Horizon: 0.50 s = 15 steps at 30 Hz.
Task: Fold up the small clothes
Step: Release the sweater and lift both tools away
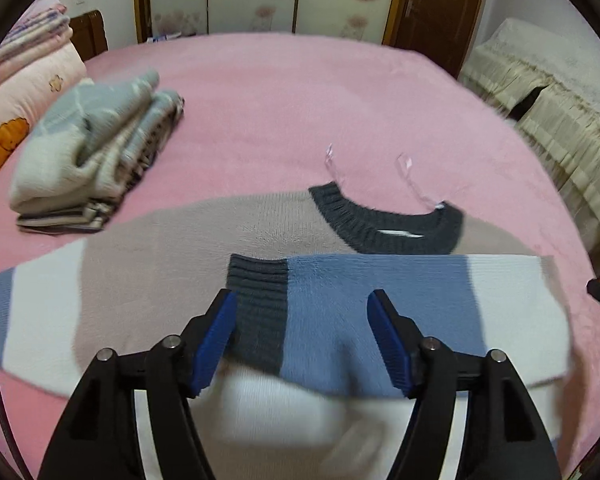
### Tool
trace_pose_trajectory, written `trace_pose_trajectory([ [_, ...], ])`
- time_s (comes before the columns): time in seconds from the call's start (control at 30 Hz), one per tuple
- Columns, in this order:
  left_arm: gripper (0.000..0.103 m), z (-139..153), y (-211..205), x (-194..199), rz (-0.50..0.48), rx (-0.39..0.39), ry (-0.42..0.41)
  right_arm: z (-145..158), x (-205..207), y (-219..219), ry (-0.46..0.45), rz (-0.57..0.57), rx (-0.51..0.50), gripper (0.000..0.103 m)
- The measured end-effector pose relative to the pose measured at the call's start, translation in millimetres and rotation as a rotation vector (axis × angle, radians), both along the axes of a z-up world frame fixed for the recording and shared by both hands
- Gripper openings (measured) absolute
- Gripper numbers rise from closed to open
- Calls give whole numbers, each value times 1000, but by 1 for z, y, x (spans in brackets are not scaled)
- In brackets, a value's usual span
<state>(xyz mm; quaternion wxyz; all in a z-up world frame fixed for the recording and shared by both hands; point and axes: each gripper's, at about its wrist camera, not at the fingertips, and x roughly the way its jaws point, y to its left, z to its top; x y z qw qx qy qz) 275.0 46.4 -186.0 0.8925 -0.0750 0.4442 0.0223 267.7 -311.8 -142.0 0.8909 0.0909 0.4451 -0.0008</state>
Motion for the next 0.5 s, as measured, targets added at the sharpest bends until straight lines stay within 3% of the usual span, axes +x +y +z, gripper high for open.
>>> trace_pose_trajectory([
  [0.1,81,23,0,-24,8,-8,-23,16,-28,9,-17,14,-15,34],
  [0.5,88,88,-5,-121,-13,-59,-101,57,-117,40,-64,55,-15,34],
])
